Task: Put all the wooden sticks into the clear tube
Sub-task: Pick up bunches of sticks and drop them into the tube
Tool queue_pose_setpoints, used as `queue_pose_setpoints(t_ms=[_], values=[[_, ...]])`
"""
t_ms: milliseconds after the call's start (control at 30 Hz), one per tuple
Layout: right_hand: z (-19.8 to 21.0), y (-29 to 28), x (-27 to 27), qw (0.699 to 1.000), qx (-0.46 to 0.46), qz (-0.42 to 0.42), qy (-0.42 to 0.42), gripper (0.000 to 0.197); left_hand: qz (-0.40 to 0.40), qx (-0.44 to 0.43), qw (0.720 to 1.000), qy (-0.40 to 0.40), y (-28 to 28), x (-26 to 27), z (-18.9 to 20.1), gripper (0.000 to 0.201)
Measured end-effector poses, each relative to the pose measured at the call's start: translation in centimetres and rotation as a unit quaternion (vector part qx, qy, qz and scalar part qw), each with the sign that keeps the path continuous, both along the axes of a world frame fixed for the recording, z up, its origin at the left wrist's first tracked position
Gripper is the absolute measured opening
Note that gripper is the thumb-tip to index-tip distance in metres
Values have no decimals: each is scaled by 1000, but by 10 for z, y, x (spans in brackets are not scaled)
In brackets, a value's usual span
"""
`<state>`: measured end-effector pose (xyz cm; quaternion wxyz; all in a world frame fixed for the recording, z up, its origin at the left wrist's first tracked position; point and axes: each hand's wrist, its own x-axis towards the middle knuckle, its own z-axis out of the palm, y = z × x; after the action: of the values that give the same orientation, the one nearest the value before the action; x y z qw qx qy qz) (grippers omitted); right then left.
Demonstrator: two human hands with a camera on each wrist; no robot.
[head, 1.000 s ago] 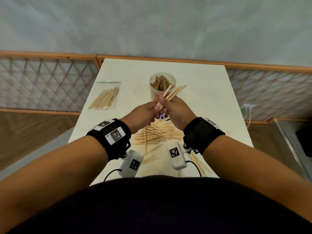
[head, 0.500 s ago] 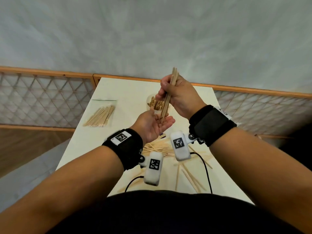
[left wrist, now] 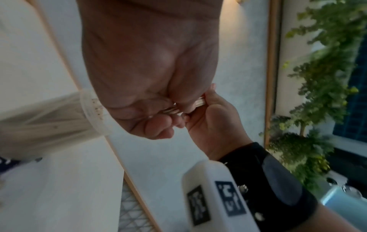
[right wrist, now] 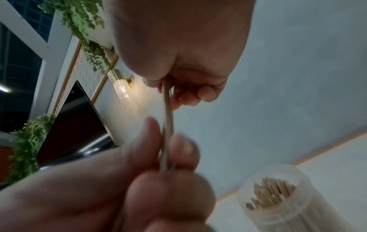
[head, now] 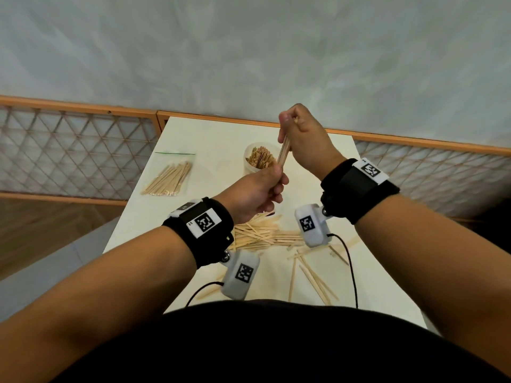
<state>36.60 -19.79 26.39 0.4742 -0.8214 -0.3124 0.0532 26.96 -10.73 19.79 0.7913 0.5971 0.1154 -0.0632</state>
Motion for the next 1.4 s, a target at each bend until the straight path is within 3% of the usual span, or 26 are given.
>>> queue_pose_setpoints(t_ms=[233,400,667,767,867,967,1067,1167,1233,1267,1333,1400], values=[[35,-24,21,987,-30,120,105,10,-49,128,990,-29,22,-6,0,32],[40,-27,26,987,-78,109,85,10,-68,181,980,-36,19,-5,1,25],[30,-31,30,989,-87,97,77,13,-112,148,982,-22,30,1,-6,31],[16,-26,33,989,-117,84,47,16,-89,182,979,-12,29,5,-20,30],[9,-21,45,986,-149,66,25,6,-36,240,970,2,28,13,-39,24],[10,-14,64,986,-163,18,-23,6,-42,402,914,35,34,17,-63,30],[10,-4,85,979,-184,-9,-90,9,-139,522,840,60,44,12,-97,63],[-1,12,98,955,-244,11,-168,13,-244,621,740,80,51,11,-129,103],[-16,25,101,929,-297,46,-216,16,-295,678,669,80,52,12,-147,120],[-24,30,102,917,-321,62,-226,18,-309,692,647,81,53,11,-153,125],[-42,42,105,898,-364,92,-232,22,-320,706,627,81,54,11,-166,124],[-59,52,106,883,-398,110,-222,24,-302,711,632,65,54,11,-173,111]])
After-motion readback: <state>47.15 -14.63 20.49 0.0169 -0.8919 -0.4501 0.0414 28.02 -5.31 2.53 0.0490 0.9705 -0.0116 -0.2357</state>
